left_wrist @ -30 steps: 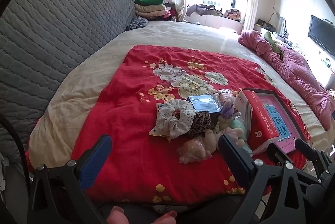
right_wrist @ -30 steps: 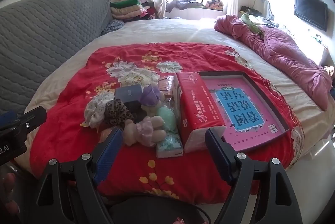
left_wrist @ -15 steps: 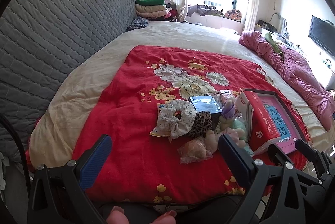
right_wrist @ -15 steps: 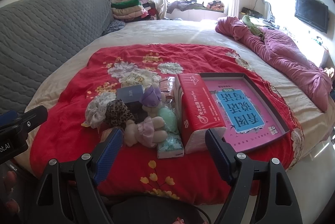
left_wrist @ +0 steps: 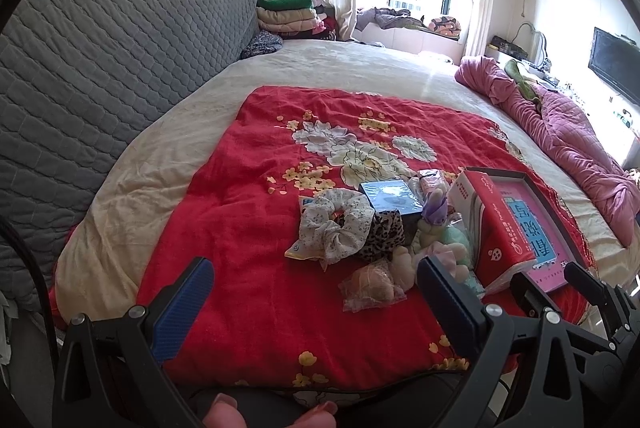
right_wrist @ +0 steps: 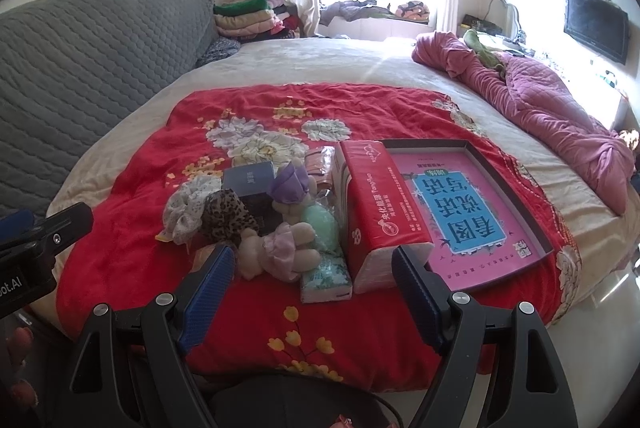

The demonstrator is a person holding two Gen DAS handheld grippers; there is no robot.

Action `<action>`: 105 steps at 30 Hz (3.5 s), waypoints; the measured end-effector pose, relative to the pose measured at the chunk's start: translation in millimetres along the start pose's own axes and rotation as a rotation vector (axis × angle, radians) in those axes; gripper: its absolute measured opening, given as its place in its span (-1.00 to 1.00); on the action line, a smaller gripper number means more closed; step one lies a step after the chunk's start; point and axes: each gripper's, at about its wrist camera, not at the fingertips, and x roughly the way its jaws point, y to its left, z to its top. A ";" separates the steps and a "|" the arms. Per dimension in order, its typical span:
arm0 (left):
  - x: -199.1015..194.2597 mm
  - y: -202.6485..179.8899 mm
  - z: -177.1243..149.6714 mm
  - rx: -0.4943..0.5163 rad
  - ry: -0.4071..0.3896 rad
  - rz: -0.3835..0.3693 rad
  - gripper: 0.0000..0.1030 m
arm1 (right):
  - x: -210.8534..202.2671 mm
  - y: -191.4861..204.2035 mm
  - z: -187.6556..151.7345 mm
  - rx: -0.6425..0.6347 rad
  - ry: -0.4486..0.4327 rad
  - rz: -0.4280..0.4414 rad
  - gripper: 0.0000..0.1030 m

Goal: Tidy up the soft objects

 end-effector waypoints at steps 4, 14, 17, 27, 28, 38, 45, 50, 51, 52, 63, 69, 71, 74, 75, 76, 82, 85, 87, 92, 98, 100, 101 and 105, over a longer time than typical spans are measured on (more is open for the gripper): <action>-0.5 -0.3 -0.6 -0.003 0.001 -0.002 0.98 | 1.3 -0.2 0.0 0.001 0.001 -0.003 0.59; -2.1 -1.4 -0.6 0.005 -0.005 -0.002 0.98 | 2.0 -0.6 -0.4 0.001 0.007 0.000 0.59; -1.9 -1.4 -1.0 0.003 -0.006 -0.004 0.98 | 1.8 -0.4 -0.3 0.000 0.007 -0.002 0.59; -2.4 -1.8 -1.0 0.007 -0.008 -0.004 0.98 | 1.0 -1.0 0.9 0.012 0.005 0.011 0.59; -1.9 -1.4 -0.4 0.008 -0.007 -0.004 0.98 | 0.4 -1.7 1.4 0.013 0.003 0.011 0.59; 5.0 0.3 0.0 0.009 -0.008 0.003 0.98 | 1.7 -6.2 2.3 0.021 0.006 0.012 0.59; 31.0 13.9 0.3 -0.018 0.017 0.012 0.98 | 19.3 -5.6 5.7 0.020 0.037 0.032 0.59; 55.8 28.1 4.4 -0.058 0.052 0.015 0.98 | 36.9 -2.7 11.6 -0.003 0.051 0.042 0.59; 61.1 29.9 5.8 -0.060 0.063 0.010 0.98 | 40.5 -1.7 13.0 -0.015 0.055 0.042 0.59; 67.0 31.0 7.0 -0.062 0.070 0.008 0.98 | 44.9 -1.3 14.9 -0.021 0.058 0.040 0.59; 137.3 32.5 16.3 -0.028 0.156 -0.023 0.98 | 88.5 5.7 16.2 -0.112 0.132 0.088 0.59; 175.5 31.5 17.5 -0.008 0.199 -0.030 0.98 | 112.6 24.1 8.9 -0.266 0.178 0.130 0.59; 182.6 32.4 15.1 -0.007 0.216 -0.035 0.98 | 118.4 32.0 4.9 -0.341 0.176 0.137 0.59; 191.6 35.6 12.4 -0.026 0.233 -0.047 0.98 | 126.5 39.8 -0.3 -0.432 0.170 0.139 0.59; 195.7 37.4 11.6 -0.042 0.246 -0.060 0.98 | 129.5 42.9 -2.2 -0.471 0.168 0.132 0.59; 198.8 38.1 11.2 -0.049 0.255 -0.069 0.98 | 131.8 46.0 -4.0 -0.510 0.160 0.123 0.59; 214.3 41.2 11.3 -0.107 0.299 -0.113 0.94 | 143.6 57.2 -14.0 -0.684 0.163 0.114 0.59; 218.7 41.5 12.2 -0.113 0.305 -0.123 0.72 | 146.7 60.7 -22.5 -0.753 0.160 0.113 0.59; 221.1 40.1 13.2 -0.112 0.307 -0.141 0.56 | 149.6 62.8 -26.7 -0.796 0.147 0.090 0.59; 226.1 30.2 12.9 -0.071 0.323 -0.184 0.04 | 159.6 67.8 -32.1 -0.867 0.136 0.086 0.60; 225.6 21.3 8.8 -0.040 0.324 -0.211 -0.32 | 172.2 73.4 -40.5 -1.003 0.138 0.056 0.45; 223.0 23.1 8.2 -0.040 0.319 -0.224 -0.43 | 177.3 74.5 -42.3 -1.037 0.150 0.043 0.31; 222.3 24.4 8.2 -0.046 0.320 -0.232 -0.44 | 179.4 74.4 -41.8 -1.040 0.156 0.057 0.28; 218.9 31.7 10.1 -0.078 0.318 -0.261 -0.60 | 181.7 74.2 -37.6 -1.046 0.155 0.088 0.01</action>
